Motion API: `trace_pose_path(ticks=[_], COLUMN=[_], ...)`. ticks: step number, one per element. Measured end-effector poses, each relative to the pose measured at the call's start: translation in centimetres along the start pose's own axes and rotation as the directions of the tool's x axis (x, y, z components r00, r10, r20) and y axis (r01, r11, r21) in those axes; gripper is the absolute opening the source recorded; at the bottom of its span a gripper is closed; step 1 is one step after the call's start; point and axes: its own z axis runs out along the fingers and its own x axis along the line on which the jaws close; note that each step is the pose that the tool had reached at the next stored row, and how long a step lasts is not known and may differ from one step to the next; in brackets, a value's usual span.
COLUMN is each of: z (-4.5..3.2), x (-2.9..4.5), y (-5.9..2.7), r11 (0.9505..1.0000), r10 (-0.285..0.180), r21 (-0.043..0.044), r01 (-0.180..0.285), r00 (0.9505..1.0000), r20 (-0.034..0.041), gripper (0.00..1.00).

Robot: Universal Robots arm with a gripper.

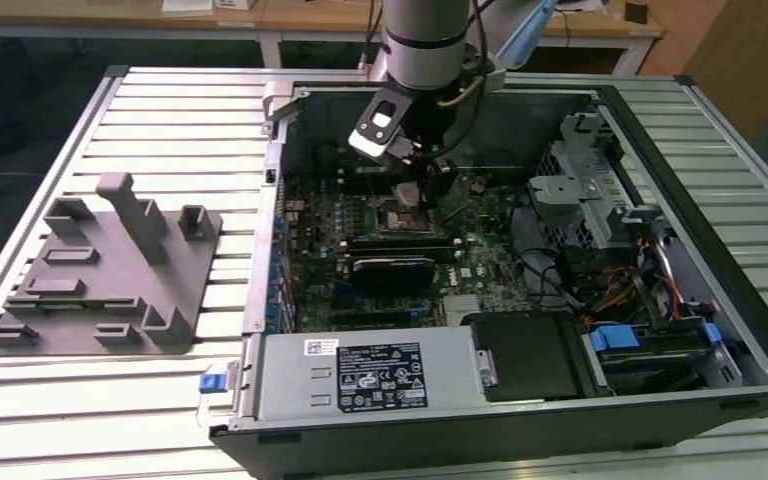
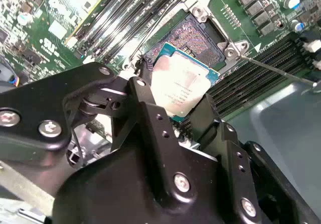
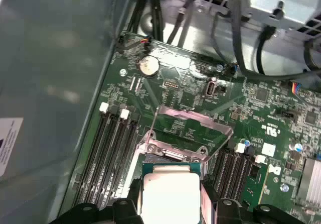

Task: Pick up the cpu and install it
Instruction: 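Place the cpu into insertion slot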

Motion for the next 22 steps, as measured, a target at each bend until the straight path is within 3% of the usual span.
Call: trace_pose_path(ticks=[5,10,14,20,22], z=[0.00,0.01,0.01,0.02,-0.02], x=[0.00,0.00,0.00,0.00,0.00], y=[0.00,0.00,0.00,0.00,0.00], r11=[0.9983,0.9931,0.9866,0.9726,0.9710], r10=[0.059,0.117,0.163,0.232,0.239], r21=[0.0018,0.0032,0.0042,0.0054,0.0058], r01=[-0.059,-0.117,-0.163,-0.232,-0.239], r00=[0.9983,0.9931,0.9866,0.9725,0.9709], r20=[0.0042,0.0084,0.0119,0.0172,0.0180], gripper=[0.54,0.54,0.54,0.54,0.54])
